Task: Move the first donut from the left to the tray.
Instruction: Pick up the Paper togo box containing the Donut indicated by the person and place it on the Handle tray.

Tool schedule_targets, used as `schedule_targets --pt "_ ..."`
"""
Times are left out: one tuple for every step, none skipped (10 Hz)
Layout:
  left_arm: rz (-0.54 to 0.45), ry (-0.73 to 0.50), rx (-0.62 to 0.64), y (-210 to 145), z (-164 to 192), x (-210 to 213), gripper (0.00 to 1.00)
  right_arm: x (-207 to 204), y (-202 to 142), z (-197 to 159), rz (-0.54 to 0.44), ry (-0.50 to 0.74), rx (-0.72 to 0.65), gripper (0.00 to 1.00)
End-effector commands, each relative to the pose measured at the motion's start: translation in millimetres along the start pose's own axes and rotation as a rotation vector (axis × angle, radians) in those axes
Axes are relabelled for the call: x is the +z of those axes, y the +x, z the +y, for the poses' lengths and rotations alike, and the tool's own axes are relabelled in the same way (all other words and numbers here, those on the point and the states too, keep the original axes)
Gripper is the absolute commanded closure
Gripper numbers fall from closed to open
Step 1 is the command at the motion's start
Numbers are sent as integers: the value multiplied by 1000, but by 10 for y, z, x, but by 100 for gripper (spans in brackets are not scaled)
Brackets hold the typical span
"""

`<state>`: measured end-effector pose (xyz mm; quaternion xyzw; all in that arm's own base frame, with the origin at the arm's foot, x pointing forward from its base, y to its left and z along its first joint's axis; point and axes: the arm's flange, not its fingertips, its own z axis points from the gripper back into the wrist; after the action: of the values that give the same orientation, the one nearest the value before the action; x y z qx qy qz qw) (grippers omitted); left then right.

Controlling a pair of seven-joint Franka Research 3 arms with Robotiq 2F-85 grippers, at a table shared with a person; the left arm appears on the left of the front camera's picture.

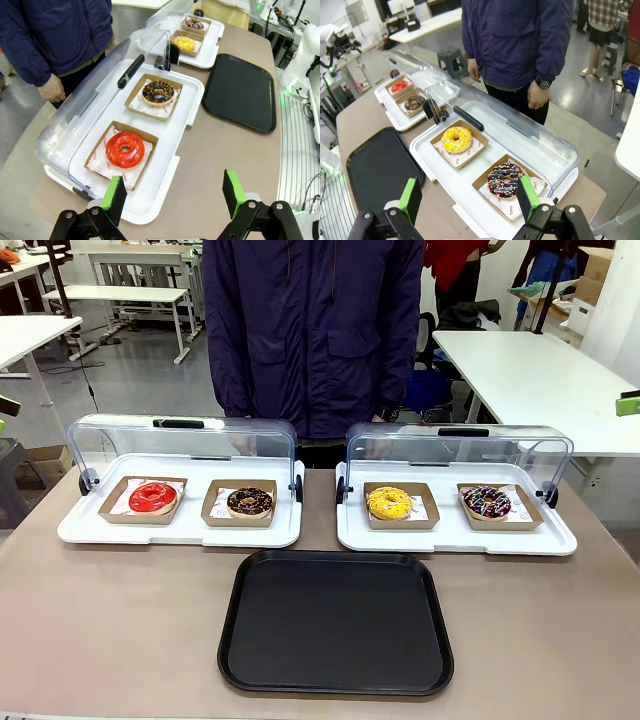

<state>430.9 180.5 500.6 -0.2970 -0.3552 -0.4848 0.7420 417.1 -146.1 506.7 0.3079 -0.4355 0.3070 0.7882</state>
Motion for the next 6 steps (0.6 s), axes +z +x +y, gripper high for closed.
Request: schedule_targets --pt "-10 -3 -6 5 -12 -5 0 -13 17 -11 -24 4 8 0" --pt "-10 -3 -6 5 -12 -5 0 -13 17 -11 -24 4 8 0" --pt "-10 -3 -6 5 -12 -5 0 -13 17 -11 -24 4 8 0" --pt "-10 -3 -6 5 -12 -5 0 -13 17 -11 -24 4 8 0" --pt "-10 -3 -6 5 -12 -5 0 -13 17 -11 -24 4 8 0" --pt "-10 -3 -6 5 -12 -5 0 -13 17 -11 -24 4 8 0"
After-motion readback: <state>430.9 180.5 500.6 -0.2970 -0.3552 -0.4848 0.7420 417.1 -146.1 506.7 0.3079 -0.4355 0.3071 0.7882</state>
